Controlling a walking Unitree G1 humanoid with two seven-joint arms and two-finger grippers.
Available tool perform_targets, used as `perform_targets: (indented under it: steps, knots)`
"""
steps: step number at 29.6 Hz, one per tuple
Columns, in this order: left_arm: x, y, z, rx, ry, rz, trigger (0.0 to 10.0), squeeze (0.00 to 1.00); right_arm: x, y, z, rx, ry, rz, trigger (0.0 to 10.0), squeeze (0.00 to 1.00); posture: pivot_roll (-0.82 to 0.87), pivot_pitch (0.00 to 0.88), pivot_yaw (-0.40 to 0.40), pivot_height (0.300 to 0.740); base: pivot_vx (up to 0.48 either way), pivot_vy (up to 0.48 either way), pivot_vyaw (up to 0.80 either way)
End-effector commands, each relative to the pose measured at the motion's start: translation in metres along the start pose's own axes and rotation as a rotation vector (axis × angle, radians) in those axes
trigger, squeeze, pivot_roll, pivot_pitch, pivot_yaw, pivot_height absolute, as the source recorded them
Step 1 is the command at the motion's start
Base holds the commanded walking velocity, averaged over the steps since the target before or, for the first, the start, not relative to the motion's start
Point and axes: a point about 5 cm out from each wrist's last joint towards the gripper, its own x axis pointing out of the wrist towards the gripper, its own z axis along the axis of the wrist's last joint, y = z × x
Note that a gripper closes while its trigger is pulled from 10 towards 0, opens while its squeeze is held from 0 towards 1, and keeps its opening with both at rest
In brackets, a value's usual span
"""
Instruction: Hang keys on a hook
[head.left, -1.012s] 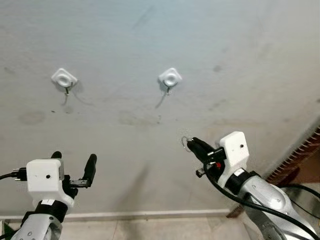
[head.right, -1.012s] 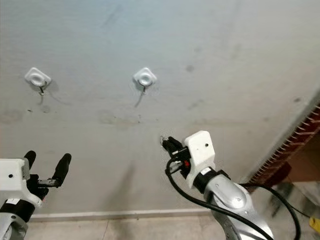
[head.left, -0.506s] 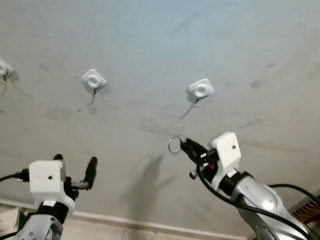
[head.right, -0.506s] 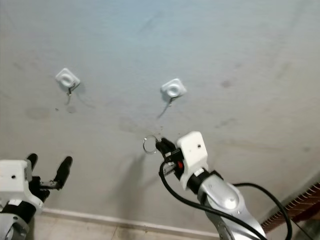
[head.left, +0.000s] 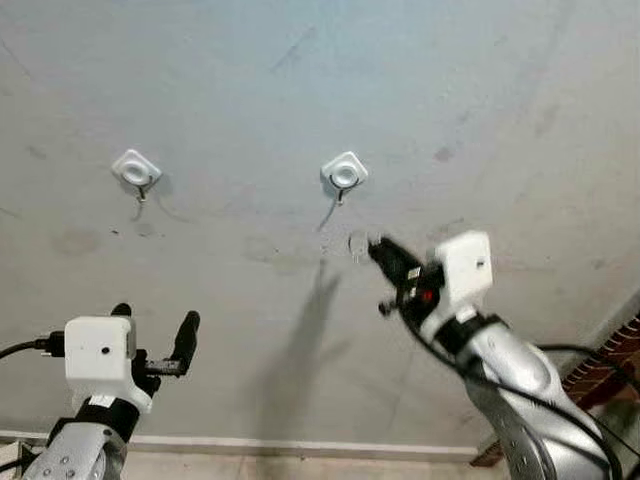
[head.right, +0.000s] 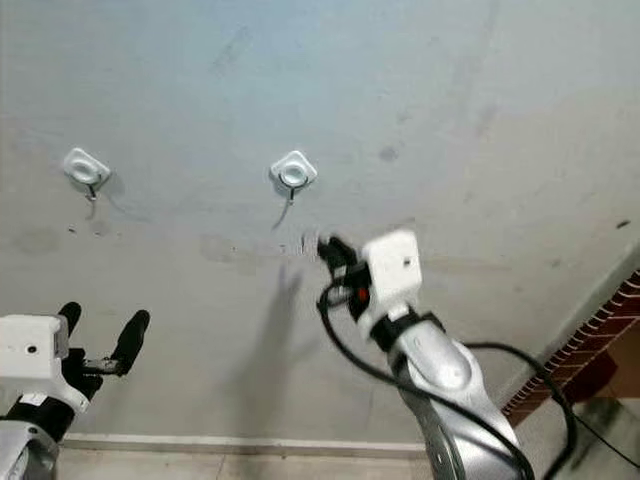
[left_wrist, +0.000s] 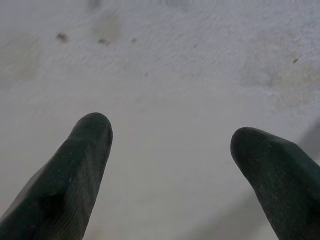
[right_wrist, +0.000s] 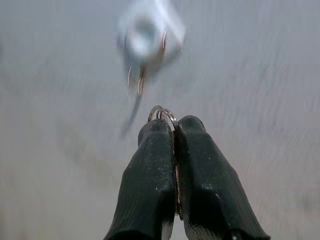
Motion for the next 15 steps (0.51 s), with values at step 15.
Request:
perform_targets:
  steps: [15]
  knots:
    - [0.0,-0.007,-0.002,0.06,0.01,-0.085,10.0,0.0,-0.002,0.008,0.003,0.042,0.041,0.219,10.0,0.0,0.17,0.0,0.035,0.74,0.0,0.0,0.0]
